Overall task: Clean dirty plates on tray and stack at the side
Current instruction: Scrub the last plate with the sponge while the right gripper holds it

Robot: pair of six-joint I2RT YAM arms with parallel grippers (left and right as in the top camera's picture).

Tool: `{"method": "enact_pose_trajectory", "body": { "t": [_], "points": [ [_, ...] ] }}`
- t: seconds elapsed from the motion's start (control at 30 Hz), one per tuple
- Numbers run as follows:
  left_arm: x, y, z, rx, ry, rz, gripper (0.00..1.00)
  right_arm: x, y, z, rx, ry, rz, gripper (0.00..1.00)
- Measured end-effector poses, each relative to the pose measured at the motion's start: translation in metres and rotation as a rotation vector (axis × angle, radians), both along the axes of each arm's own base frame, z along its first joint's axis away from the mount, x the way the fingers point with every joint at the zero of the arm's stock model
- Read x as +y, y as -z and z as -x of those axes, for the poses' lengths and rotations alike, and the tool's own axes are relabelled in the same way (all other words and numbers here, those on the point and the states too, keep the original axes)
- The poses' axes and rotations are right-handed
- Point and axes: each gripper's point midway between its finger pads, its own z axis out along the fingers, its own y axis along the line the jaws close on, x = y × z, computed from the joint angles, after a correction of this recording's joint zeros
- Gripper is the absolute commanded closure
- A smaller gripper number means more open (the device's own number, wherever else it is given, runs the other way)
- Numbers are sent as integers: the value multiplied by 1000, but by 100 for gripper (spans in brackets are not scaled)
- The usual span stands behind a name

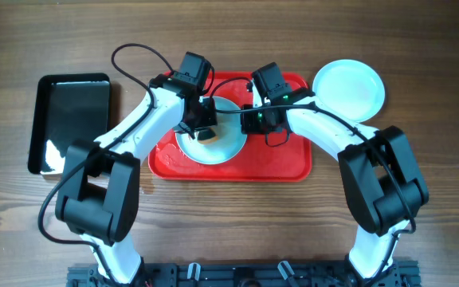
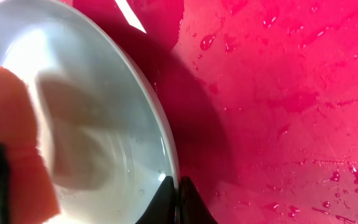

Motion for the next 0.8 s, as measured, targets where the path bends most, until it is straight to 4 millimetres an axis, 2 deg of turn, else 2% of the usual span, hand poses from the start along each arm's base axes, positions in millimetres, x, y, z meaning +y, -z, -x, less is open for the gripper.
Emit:
{"method": "enact_pose_trajectory", "body": {
  "t": [0.23,0.5,0.8],
  "points": [
    [-19,1,-6,-21,26,101,96,0,0,0,3,10,-3,96],
    [-18,18,4,-10,30,115,96,0,0,0,4,10,-2,96],
    [6,32,4,-61,8,-39,96,2,2,3,18,3,-11,96]
  ]
}}
